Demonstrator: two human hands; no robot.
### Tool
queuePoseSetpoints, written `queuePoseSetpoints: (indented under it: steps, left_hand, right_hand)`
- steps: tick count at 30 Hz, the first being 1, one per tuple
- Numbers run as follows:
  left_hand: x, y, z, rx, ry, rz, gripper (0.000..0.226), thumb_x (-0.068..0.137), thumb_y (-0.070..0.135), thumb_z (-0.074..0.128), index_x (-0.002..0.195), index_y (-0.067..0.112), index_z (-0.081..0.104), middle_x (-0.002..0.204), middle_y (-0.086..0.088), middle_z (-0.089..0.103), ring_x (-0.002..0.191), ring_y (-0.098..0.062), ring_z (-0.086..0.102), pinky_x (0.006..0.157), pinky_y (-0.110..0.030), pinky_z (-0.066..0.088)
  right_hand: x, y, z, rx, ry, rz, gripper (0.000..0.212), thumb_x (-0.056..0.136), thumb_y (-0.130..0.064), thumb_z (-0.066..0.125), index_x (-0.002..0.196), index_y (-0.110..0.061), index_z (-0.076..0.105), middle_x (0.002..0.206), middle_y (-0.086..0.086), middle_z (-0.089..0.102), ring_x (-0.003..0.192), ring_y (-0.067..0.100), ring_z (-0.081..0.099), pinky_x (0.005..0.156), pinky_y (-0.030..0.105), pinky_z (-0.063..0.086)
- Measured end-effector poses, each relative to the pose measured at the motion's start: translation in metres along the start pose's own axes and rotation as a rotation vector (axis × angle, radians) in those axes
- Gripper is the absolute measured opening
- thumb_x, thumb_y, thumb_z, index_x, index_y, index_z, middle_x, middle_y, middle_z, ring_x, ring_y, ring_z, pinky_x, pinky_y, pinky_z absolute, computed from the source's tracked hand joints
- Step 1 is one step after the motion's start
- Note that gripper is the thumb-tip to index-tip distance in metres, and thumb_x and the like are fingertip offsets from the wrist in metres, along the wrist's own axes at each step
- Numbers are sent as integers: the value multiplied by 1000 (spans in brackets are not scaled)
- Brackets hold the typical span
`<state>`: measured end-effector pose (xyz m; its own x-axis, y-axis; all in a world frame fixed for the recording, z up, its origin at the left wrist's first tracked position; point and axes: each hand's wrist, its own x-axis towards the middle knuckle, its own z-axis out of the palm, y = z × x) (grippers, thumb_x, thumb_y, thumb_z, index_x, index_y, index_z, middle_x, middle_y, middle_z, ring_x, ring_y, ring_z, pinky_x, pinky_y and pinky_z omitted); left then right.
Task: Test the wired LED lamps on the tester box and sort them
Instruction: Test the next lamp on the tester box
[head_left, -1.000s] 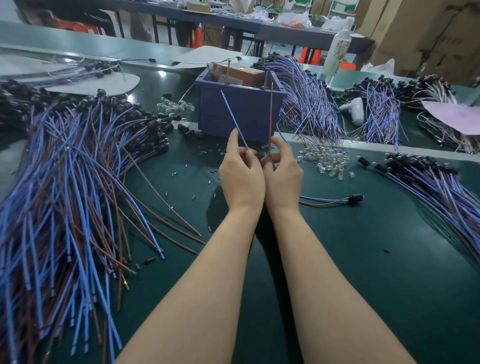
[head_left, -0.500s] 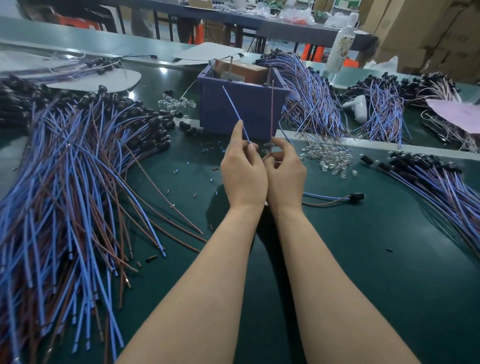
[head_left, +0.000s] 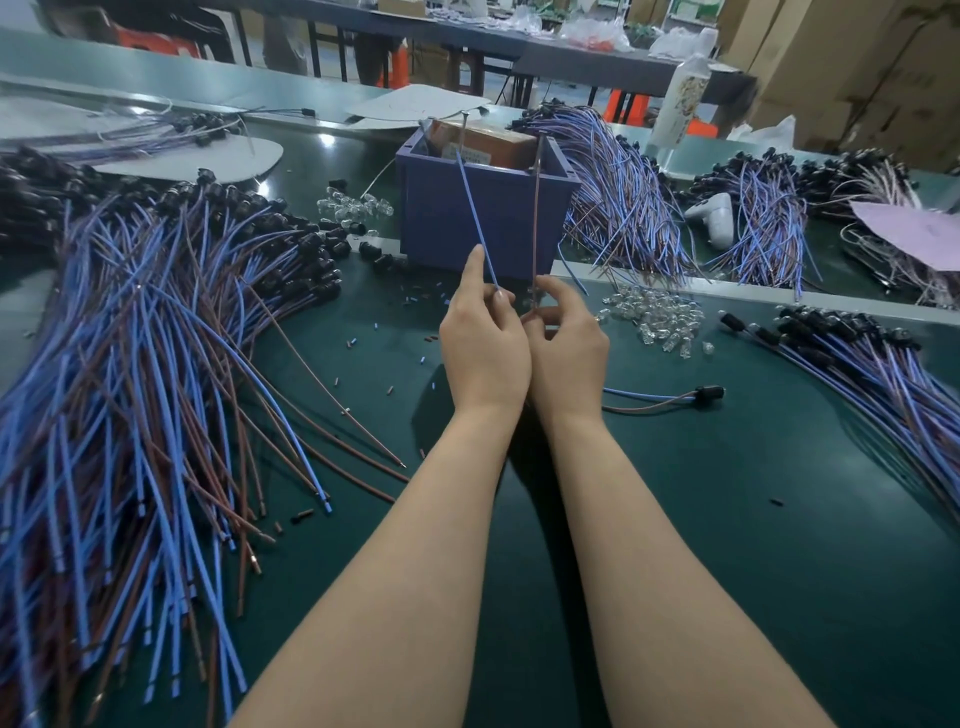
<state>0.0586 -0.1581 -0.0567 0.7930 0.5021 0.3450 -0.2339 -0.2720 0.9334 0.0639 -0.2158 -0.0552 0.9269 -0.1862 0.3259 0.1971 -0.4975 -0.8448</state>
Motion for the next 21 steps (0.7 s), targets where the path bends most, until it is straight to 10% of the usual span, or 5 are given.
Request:
queuePoseSetpoints:
  steps: [21]
  left_hand:
    - [-1, 1, -1, -17, 39, 5, 51, 94, 2, 45, 143, 13, 38, 88, 1, 60, 88, -16, 58, 84, -20, 42]
  right_hand:
    - [-2, -3, -1, -9, -23, 1, 34, 89, -10, 54, 120, -20, 60, 85, -1, 66, 87, 23, 63, 82, 33, 46]
